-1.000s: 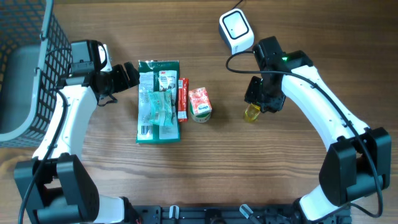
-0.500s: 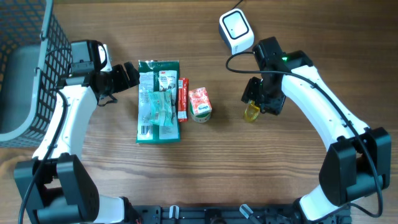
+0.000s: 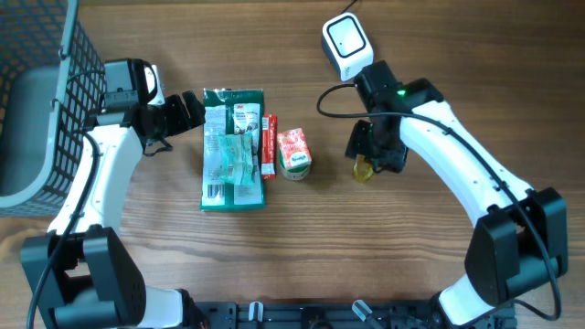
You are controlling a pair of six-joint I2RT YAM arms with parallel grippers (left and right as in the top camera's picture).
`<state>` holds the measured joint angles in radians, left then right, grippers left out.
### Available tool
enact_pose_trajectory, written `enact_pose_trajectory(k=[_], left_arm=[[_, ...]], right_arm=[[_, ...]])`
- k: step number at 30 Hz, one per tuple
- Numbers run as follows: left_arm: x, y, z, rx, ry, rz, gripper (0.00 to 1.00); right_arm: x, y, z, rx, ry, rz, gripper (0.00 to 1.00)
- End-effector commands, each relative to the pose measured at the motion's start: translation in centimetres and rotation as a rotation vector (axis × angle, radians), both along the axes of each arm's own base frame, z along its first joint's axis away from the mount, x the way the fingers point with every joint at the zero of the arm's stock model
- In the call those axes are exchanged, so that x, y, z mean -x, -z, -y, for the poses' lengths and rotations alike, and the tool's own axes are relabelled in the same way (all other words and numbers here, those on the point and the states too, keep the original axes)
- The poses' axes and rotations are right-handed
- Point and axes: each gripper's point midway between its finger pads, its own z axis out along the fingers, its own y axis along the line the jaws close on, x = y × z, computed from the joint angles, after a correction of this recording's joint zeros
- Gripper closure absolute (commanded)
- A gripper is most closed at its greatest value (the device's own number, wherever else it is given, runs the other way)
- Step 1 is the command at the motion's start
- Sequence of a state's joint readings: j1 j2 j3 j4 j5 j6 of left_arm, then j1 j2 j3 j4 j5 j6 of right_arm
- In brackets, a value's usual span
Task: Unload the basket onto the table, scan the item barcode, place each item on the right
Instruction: 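Lower the right gripper around the oil bottle neck and close, then lift the oil bottle and tilt it toward the scanner with right gripper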
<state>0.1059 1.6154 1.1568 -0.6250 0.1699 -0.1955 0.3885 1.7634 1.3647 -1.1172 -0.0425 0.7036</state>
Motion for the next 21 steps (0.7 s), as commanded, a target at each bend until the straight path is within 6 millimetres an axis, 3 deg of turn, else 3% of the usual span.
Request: enact_pose_trajectory(k=[1, 6, 14, 15, 17, 21], left_arm=[[-0.4, -0.9, -0.5, -0.013, -0.004, 0.028, 0.00], [-0.4, -0.9, -0.5, -0.013, -0.004, 0.028, 0.00], [-0.4, -0.9, -0.5, -0.013, -0.004, 0.028, 0.00], [-0.4, -0.9, -0.5, -0.013, -0.004, 0.028, 0.00], [-0.4, -0.9, -0.5, -0.013, -0.004, 0.028, 0.00], [-0.4, -0.9, -0.5, -0.013, -0.004, 0.028, 0.00]], right_arm=[[-1.3, -0.9, 0.5, 0.032, 0.011, 0.062, 0.37], [-1.7, -0.9, 0.4, 0.025, 0.012, 0.078, 0.37], [-1.7, -0.9, 0.4, 0.025, 0.012, 0.078, 0.47], [-1.7, -0.9, 0.4, 0.024, 0.013, 0.078, 0.51], [-1.9, -1.2, 0.3, 0.019, 0.011, 0.092, 0.68], [-2.4, -3.7, 0.6, -0.008, -0.001, 0.171, 0.69]])
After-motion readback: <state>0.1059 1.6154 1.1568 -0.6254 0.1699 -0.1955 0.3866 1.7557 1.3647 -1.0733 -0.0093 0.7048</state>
